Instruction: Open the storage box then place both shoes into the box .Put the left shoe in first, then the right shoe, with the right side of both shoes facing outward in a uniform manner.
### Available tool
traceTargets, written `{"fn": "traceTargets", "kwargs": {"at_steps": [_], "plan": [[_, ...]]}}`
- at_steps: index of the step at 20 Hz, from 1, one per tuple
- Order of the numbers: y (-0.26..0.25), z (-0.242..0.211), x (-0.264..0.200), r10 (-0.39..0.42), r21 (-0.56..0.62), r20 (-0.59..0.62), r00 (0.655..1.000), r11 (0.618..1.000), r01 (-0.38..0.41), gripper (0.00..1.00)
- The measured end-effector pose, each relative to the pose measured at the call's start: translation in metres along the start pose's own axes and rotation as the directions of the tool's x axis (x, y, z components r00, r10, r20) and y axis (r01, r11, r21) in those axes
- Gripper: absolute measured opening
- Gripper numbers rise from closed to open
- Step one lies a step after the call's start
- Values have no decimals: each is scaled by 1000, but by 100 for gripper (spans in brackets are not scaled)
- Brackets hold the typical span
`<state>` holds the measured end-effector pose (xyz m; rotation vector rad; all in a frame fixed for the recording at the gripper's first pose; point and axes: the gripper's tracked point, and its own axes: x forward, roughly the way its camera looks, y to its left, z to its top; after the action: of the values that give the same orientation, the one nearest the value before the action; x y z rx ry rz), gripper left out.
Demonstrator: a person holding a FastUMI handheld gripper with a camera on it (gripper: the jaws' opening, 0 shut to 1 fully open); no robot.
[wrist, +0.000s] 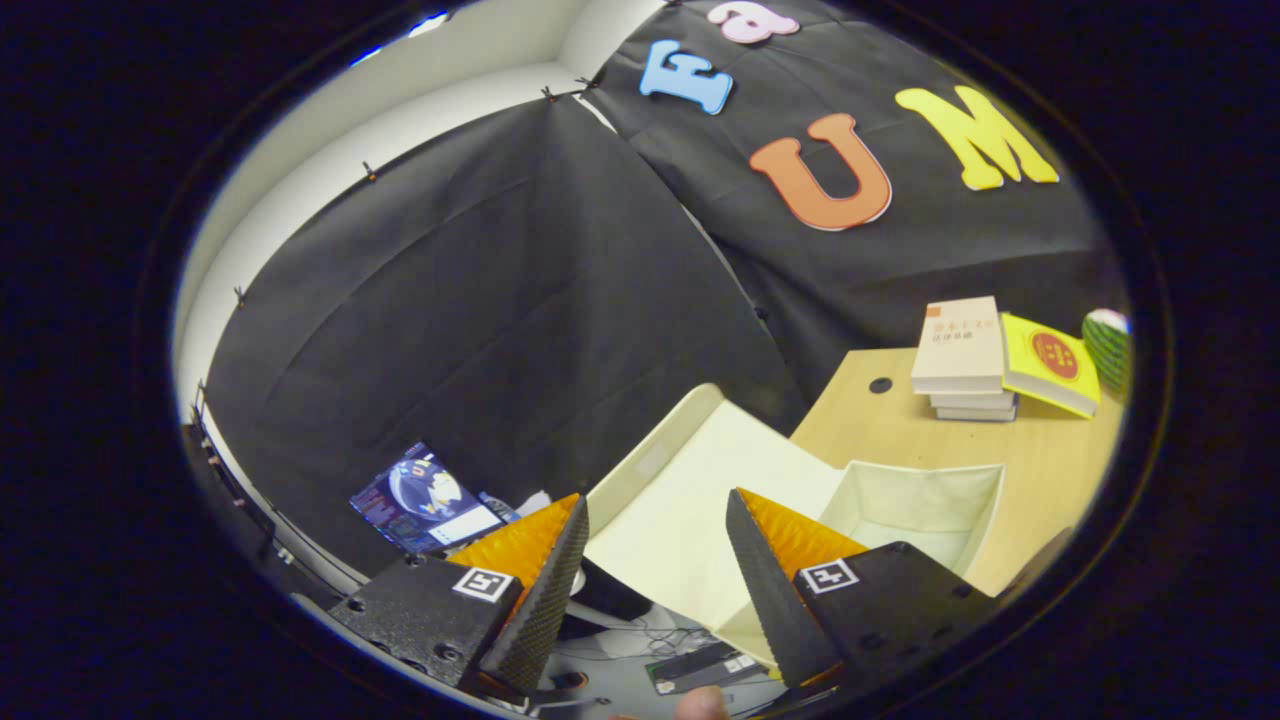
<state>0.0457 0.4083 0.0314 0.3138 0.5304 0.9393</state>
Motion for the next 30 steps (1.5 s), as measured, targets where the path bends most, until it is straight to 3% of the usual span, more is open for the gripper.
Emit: {"fn": "traceTargets", "kwargs": {"at_steps": [2,4,8,15,22,28,30], "plan": [[-16,5,-9,-84,-45,31,996,995,85,91],[-34,12,-20,-162,-83,72,984,982,168,100],[-62,21,-44,-256,-110,137,957,956,271,100],[-128,14,-126,-450,-168,159,879,865,473,100],[-226,-67,-200,-639,-172,6,769,757,630,100],[-280,-145,-225,-665,-121,-224,712,744,657,100],[-291,-174,-223,-624,-40,-340,704,757,652,100]]}}
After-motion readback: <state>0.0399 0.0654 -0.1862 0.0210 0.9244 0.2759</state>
